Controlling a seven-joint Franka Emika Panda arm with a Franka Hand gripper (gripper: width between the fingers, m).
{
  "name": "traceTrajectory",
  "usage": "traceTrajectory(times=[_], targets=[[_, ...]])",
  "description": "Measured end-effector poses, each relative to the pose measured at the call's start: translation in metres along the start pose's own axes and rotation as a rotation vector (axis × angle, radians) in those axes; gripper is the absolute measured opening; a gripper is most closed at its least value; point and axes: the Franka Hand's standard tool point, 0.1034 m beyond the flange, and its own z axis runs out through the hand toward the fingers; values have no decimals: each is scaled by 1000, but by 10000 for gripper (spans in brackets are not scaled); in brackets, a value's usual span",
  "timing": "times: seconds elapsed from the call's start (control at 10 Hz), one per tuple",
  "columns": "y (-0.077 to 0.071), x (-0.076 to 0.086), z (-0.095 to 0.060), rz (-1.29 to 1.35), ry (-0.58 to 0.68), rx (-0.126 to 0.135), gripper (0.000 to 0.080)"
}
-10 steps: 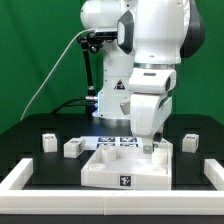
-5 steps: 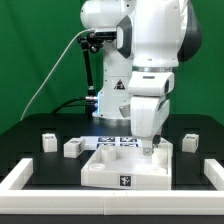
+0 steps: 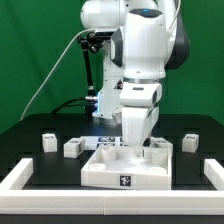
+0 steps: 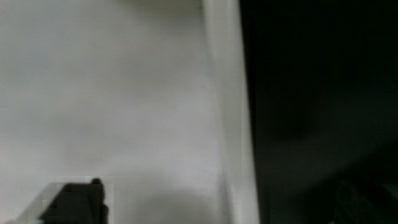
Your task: Assemble one leg
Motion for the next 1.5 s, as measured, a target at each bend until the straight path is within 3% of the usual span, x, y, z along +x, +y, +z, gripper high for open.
traceTrajectory(times=[0.2,0.3,0.4,0.6,0.7,0.8,0.9,1.5], targets=[[2,-3,8,-29,9,-5,650],[7,-3,9,-37,23,-32,650],[7,-4,9,-34,24,-32,650],[7,-4,9,-33,24,-31,391],[7,-4,9,-33,23,-31,391],[7,-4,10,-33,23,-31,207],[7,-4,10,-34,23,-31,75],[7,-4,10,-32,23,-31,57]])
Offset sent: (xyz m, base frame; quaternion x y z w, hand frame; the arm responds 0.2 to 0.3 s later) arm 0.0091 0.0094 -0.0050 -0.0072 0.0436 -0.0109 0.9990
